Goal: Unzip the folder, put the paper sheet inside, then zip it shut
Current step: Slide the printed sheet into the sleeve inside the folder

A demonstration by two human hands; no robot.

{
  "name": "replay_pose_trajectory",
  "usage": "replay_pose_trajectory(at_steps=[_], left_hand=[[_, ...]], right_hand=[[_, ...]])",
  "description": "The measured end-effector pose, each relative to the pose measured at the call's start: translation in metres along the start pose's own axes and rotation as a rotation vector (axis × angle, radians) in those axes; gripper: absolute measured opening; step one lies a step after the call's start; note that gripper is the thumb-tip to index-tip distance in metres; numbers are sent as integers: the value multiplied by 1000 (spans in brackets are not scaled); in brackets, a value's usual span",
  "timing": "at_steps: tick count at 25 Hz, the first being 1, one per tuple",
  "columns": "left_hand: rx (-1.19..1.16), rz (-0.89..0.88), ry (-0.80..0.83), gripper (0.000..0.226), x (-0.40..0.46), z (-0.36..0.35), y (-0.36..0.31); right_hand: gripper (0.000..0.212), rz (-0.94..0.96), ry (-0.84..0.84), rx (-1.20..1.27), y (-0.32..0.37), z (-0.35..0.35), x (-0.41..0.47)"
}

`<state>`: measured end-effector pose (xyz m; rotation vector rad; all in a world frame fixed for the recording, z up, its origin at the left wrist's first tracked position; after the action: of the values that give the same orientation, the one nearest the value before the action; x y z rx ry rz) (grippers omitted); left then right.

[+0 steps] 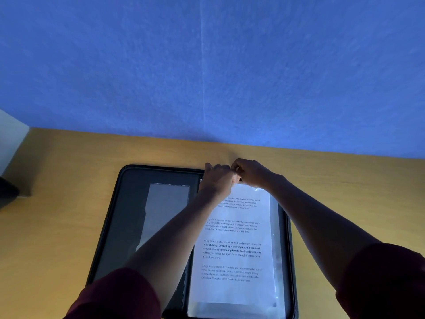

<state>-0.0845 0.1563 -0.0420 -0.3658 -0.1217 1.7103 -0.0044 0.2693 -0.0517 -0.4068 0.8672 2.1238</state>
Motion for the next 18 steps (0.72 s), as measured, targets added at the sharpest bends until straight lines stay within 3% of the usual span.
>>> replay_pose_trajectory(at_steps=[13, 18], left_hand=[[6, -2, -47, 35, -9, -1, -5], [-62, 21, -13, 37, -12, -4, 1]], right_hand=[[22, -25, 31, -176, -10, -6, -12], [22, -67, -96, -116, -44, 0, -19]])
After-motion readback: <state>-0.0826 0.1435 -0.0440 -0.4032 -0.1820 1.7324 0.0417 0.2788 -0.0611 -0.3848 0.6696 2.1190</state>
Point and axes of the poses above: each hand's wrist, its own x-axis towards the middle knuckle, its own z-axis out of the back of the hand, y = z × x, the point moved 2 cm from there along x, towards the middle knuckle, and after that the axes turned 11 degrees about -z, right-handed, at the moved point
